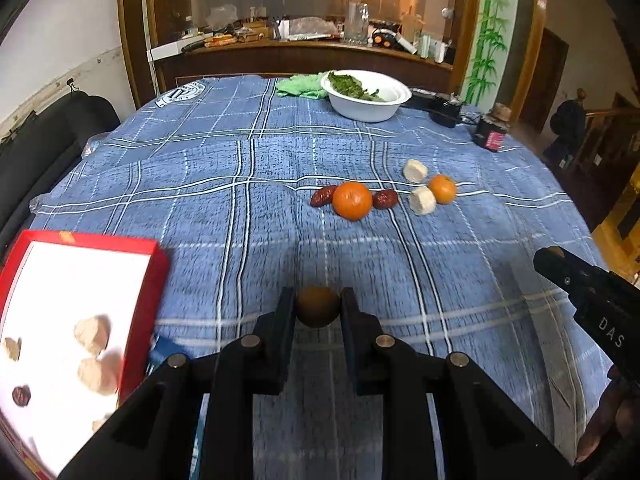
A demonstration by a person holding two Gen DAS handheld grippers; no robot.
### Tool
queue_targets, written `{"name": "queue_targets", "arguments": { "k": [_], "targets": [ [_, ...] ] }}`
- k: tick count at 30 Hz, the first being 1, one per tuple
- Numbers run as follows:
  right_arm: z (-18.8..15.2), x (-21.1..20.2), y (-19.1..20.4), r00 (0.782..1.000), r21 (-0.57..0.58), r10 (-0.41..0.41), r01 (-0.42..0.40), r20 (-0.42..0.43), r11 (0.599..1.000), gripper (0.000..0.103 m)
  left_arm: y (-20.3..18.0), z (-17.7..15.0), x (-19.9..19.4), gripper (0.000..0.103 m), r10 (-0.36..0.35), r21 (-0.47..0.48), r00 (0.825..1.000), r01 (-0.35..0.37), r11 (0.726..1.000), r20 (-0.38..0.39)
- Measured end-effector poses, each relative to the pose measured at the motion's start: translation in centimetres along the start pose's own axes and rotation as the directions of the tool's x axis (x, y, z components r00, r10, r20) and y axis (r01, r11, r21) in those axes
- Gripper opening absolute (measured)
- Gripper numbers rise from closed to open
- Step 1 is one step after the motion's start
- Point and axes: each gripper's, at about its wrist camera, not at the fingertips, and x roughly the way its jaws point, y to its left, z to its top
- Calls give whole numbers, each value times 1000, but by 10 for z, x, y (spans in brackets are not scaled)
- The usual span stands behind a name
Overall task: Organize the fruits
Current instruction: 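Carry both brown round fruits over the red-rimmed tray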
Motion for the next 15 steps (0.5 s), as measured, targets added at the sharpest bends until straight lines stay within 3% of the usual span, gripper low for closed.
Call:
{"name": "queue_targets", "arguments": {
  "k": [6,15],
  "targets": [
    [-23,-42,12,996,-11,39,-38,78,999,25,2,-9,-16,21,-1,11,1000,1,1000,27],
    [-46,-57,40,992,-49,104,-101,68,994,25,2,-21,-29,21,26,21,999,-27,999,25]
  ]
}}
